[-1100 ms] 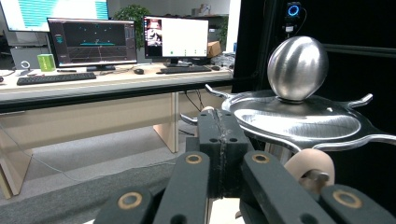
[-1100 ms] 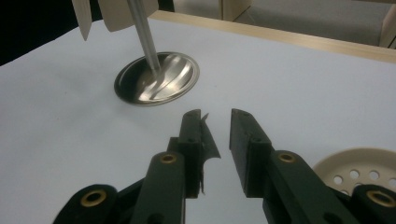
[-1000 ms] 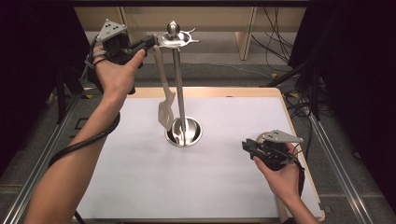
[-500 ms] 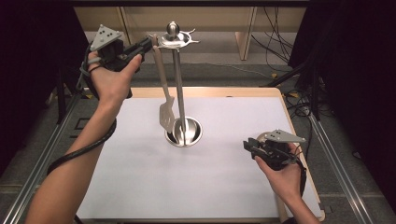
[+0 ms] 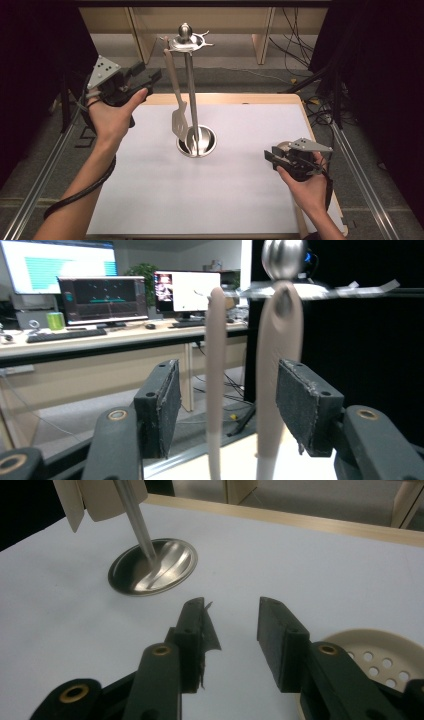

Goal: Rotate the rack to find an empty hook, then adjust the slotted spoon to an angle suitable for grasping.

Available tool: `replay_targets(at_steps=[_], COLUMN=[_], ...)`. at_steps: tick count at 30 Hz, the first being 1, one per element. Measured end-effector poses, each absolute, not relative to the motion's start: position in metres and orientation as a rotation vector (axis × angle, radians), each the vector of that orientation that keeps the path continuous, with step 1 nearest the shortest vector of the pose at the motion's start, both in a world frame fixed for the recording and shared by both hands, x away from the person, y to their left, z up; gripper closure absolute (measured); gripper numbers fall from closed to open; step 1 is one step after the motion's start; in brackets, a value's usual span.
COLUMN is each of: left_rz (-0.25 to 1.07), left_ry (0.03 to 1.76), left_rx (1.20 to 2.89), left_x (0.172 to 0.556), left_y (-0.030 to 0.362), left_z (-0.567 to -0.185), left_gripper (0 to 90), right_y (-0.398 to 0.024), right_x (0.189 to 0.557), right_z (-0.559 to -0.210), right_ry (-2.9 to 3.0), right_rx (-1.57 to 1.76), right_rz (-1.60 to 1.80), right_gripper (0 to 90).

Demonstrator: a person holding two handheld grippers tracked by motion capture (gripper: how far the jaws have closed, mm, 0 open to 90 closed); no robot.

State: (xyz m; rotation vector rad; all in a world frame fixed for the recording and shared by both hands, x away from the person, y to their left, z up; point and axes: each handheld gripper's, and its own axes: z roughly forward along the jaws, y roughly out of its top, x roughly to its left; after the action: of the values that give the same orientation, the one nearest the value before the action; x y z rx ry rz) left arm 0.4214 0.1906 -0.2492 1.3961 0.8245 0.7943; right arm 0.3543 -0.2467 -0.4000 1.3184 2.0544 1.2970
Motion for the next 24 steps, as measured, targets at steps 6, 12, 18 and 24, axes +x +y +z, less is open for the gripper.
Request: replay_targets(at_steps=[6, 12, 18, 24], left_rz=[0.744, 0.725, 0.736, 0.748], left_ry=[0.855, 0.885, 0.905, 0.907], left_rx=[1.39, 1.385, 1.387, 1.382], left_x=[0.411, 0.408, 0.406, 0.405], left_y=[0.191, 0.195, 0.2, 0.202], left_z=[-0.267, -0.277, -0.284, -0.285], left_gripper=[43.4, 43.8, 43.2, 41.8], right_y=[-0.251, -0.253, -0.257, -0.262], right_x=[0.356, 0.359, 0.365, 0.368], right_z=[-0.397, -0.395, -0.397, -0.4], right_ry=[2.051, 2.08, 2.128, 2.18], right_rx=[1.275, 1.28, 1.374, 1.463], right_rz=[1.261, 1.213, 1.167, 1.062], right_gripper=[63.3, 63.8, 67.4, 68.2])
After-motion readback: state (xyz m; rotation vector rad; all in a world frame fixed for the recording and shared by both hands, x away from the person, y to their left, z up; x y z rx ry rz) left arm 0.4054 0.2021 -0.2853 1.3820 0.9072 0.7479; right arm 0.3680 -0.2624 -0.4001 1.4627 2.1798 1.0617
